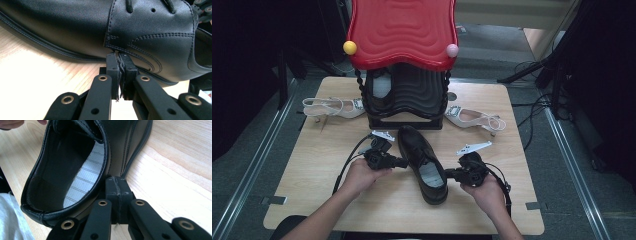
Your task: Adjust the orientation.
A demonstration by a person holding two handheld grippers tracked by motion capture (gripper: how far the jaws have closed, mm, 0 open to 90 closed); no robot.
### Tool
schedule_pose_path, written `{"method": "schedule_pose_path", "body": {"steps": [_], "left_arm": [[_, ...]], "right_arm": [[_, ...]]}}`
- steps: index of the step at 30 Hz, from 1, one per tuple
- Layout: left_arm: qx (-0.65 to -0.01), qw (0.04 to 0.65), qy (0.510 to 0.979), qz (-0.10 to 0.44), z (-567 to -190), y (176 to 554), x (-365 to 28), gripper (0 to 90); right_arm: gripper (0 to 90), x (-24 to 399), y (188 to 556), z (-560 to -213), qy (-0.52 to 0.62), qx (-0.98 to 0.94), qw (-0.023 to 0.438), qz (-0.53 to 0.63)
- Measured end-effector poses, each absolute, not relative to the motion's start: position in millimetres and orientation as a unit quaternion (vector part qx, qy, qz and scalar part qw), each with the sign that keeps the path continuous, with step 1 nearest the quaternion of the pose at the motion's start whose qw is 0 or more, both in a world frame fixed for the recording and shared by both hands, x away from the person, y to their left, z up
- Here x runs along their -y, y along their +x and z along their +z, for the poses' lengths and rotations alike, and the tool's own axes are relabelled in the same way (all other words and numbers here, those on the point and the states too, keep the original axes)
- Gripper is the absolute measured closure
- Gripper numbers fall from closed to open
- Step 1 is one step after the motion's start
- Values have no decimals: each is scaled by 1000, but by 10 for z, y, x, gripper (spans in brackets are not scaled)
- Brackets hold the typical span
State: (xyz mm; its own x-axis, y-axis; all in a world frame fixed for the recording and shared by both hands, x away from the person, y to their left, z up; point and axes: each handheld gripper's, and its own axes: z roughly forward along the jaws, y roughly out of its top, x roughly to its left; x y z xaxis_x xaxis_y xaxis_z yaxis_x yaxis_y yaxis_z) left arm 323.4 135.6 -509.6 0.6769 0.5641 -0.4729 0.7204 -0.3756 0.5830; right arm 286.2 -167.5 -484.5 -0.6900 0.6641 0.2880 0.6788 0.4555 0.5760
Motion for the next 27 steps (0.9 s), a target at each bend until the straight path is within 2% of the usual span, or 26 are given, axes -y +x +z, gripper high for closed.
{"method": "schedule_pose_path", "body": {"steps": [16, 19, 22, 27], "left_arm": [[-386, 409, 823, -82, -5110, 3286, -1272, 870], [-391, 394, 828, -81, -5089, 3316, -1320, 790], [-392, 404, 822, -85, -5030, 3321, -1412, 727], [-381, 424, 817, -90, -4910, 3274, -1512, 625]], "right_arm": [[900, 1646, 2773, -4846, -385, 858, 36, -338], [868, 1675, 2798, -4840, -389, 857, 28, -338], [847, 1708, 2812, -4795, -392, 852, 21, -346], [746, 1735, 2819, -4738, -395, 847, 14, -356]]}}
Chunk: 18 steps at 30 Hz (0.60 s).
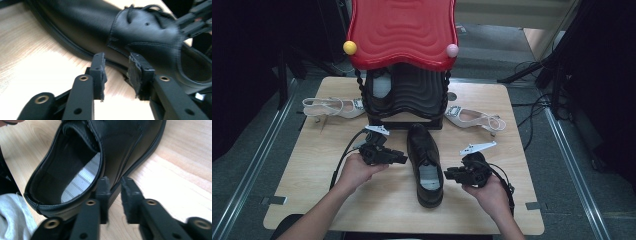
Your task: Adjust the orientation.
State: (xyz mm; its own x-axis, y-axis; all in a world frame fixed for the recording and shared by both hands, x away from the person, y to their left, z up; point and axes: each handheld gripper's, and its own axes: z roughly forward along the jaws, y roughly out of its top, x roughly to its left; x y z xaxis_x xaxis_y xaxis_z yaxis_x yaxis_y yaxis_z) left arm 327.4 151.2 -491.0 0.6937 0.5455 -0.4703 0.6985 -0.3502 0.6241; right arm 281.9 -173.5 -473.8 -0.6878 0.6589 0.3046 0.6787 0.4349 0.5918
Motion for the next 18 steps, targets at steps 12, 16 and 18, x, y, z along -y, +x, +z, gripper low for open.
{"method": "schedule_pose_path", "body": {"steps": [12, 16, 18], "left_arm": [[-377, 438, 810, -95, -4773, 3195, -1667, 579], [-359, 446, 816, -82, -4656, 3169, -1707, 690], [-357, 445, 818, -78, -4616, 3170, -1722, 741]], "right_arm": [[657, 1695, 2841, -4633, -410, 833, 32, -370], [642, 1653, 2822, -4550, -417, 825, 41, -379], [633, 1637, 2805, -4524, -419, 823, 43, -380]]}}
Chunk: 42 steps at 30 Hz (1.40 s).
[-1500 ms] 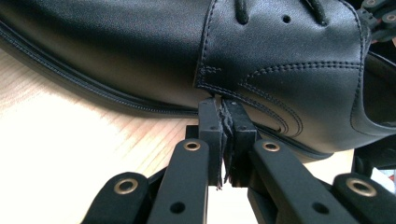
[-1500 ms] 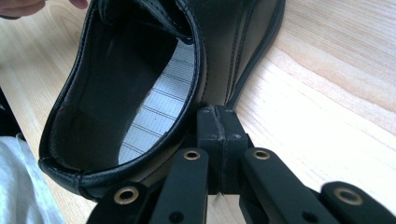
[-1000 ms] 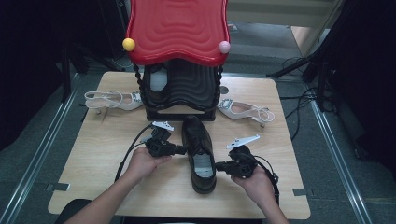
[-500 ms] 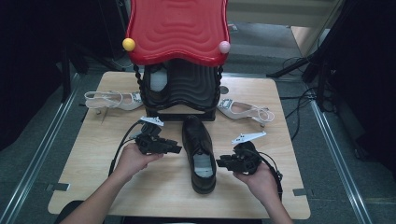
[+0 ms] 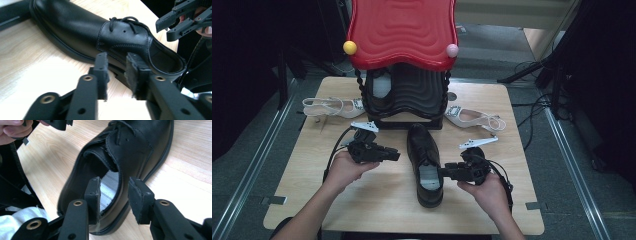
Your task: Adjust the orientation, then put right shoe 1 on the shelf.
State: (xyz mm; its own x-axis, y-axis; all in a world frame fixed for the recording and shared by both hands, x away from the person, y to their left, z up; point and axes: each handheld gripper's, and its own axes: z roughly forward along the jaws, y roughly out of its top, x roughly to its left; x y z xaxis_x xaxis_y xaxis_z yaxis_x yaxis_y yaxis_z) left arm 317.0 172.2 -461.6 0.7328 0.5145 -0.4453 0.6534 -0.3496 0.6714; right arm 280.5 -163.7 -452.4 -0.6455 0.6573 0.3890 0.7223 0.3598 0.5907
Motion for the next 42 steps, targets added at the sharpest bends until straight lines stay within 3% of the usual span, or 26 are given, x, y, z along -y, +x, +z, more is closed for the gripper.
{"method": "schedule_pose_path", "body": {"steps": [5, 9, 17, 35, 42], "left_arm": [[-353, 449, 817, -82, -4556, 3158, -1749, 814], [-351, 454, 814, -93, -4503, 3173, -1752, 782], [-330, 470, 814, -89, -4261, 3281, -1759, 806], [-318, 472, 821, -46, -3629, 3691, -1771, 835], [-315, 478, 819, -38, -3393, 3808, -1777, 827]], "right_arm": [[612, 1590, 2780, -4501, -418, 827, 43, -375], [596, 1550, 2769, -4479, -416, 828, 41, -374], [589, 1354, 2704, -4377, -392, 838, 38, -378], [580, 850, 2796, -4441, -377, 863, 70, -329], [623, 733, 2801, -4532, -382, 874, 57, -297]]}}
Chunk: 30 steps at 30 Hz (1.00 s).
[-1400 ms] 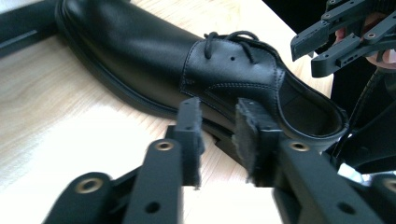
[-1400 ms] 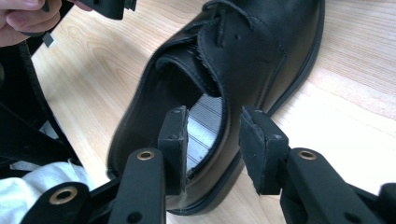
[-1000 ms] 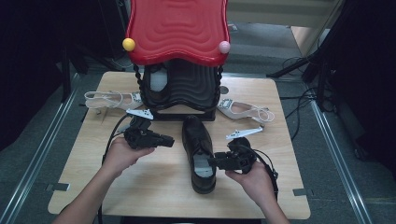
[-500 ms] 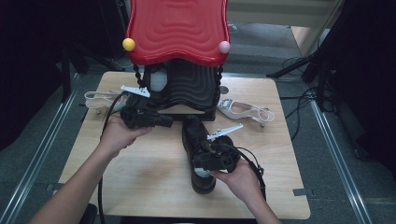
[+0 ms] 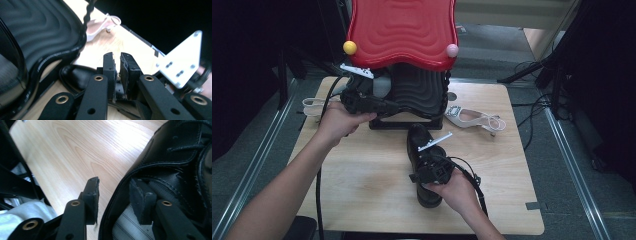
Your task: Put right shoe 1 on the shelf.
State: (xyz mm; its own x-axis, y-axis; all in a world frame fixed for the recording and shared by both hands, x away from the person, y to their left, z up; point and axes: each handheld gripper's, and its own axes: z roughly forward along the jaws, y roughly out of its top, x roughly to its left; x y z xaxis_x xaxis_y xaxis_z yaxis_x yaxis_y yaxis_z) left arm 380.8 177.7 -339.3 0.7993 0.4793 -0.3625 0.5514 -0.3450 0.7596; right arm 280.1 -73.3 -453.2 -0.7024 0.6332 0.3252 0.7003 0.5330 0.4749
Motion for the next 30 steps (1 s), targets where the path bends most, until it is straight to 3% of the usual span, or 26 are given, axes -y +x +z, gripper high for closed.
{"method": "schedule_pose_path", "body": {"steps": [13, 21, 30], "left_arm": [[-314, 483, 817, -27, -2962, 4032, -1711, 830], [-311, 480, 820, 7, -2650, 4163, -1686, 856], [-315, 473, 822, 28, -2349, 4351, -1635, 871]], "right_arm": [[596, 567, 2813, -4743, -378, 891, 16, -252], [671, 584, 2856, -4791, -391, 882, 33, -260], [834, 802, 2868, -4717, -398, 877, 41, -265]]}}
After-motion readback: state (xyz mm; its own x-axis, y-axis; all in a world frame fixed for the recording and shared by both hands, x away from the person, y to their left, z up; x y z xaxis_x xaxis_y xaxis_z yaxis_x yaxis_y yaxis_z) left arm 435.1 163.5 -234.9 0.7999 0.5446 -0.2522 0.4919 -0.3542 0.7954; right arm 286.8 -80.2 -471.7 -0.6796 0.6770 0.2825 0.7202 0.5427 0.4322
